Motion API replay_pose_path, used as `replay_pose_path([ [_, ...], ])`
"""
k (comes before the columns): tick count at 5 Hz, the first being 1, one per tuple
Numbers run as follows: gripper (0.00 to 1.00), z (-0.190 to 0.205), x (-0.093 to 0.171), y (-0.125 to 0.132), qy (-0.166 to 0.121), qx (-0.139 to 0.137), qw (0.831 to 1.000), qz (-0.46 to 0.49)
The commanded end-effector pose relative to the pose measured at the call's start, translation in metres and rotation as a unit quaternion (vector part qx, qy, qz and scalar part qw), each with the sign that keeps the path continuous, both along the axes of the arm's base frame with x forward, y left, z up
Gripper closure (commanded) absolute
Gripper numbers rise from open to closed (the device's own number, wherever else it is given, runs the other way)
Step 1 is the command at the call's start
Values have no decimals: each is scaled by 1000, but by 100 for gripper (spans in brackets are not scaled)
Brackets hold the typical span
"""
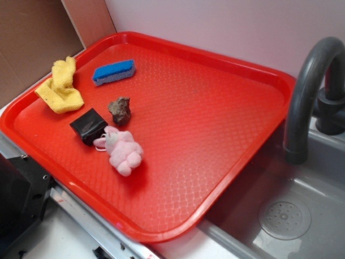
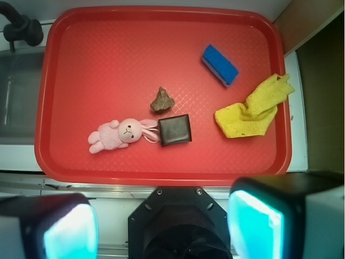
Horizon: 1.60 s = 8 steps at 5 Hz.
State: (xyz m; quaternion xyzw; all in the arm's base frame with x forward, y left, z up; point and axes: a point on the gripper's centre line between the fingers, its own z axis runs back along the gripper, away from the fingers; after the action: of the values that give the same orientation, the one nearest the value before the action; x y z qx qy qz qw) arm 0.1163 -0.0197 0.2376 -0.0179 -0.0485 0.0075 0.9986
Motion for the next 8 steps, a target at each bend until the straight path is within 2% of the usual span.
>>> replay_pose_path([
  [1,0,0,0,0,0,0,1000,0],
  [2,0,-4,2,2,-9,-4,996,93],
  [3,0,-17,2,-1,-6,-44,975,217],
  [4,0,-33,8,-6,-8,-24,941,337],
  [5,0,-59,20,-13,6,-70,890,451],
  [6,0,-76,29,-18,23,-98,869,485],
  [7,0,-96,42,-24,18,-99,851,516],
  [8,0,-116,51,-27,27,-108,837,535],
])
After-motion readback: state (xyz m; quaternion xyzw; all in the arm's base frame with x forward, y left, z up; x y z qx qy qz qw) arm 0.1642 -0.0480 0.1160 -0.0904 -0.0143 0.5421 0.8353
